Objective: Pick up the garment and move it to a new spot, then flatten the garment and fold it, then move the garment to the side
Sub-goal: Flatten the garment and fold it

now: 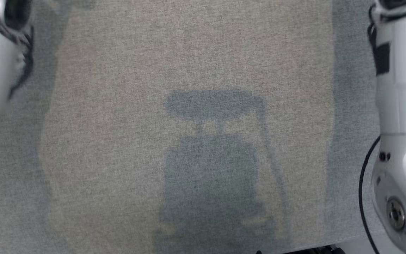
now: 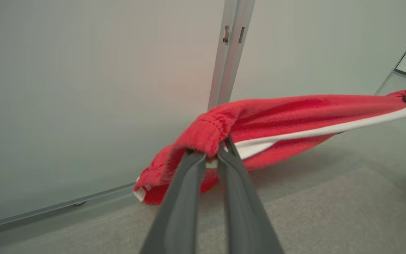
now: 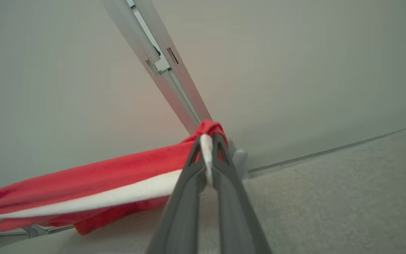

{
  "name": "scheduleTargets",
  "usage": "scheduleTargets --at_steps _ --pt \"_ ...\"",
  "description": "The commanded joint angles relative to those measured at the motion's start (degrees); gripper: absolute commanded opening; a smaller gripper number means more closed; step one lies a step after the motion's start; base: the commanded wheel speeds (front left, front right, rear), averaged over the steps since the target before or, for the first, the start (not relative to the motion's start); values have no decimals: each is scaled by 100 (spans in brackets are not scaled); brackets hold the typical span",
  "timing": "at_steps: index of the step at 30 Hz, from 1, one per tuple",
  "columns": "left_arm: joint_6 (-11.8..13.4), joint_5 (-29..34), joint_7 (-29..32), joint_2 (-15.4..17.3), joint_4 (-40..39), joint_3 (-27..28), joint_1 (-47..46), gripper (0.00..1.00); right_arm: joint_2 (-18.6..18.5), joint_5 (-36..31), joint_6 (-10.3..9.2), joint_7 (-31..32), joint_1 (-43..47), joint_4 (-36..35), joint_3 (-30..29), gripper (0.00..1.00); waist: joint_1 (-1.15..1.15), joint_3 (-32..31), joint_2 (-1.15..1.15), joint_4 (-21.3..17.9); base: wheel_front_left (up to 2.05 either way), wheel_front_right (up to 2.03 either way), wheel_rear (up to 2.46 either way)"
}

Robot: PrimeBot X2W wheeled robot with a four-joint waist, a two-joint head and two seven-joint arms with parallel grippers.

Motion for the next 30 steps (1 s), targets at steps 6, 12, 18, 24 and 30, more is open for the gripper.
scheduleTargets --at_steps 6,12,18,24,30 --pt "12 -727 -331 437 -736 -878 1511 0 -192 638 -11 -279 1703 -461 169 0 -1 -383 0 -27 0 0 0" --pt "12 -1109 -591 906 -1757 -1240 3025 0 -370 1166 -14 -367 3487 -1370 121 0 -1 -1245 0 38 0 0 0" --pt "669 -1133 -666 1265 -2859 -1557 4907 0 -296 1488 -18 -177 5637 -2284 -142 0 -1 -2321 0 36 0 0 0" --pt "1730 -1373 -709 1381 -4074 -1619 6769 0 -130 1756 -18 72 7913 -3370 -532 0 -1 -2942 0 80 0 0 0" --pt "2222 -1266 -720 1306 -5032 -1100 7839 0 -57 1967 -33 84 9000 -4114 -803 0 -1 -2951 0 136 0 0 0"
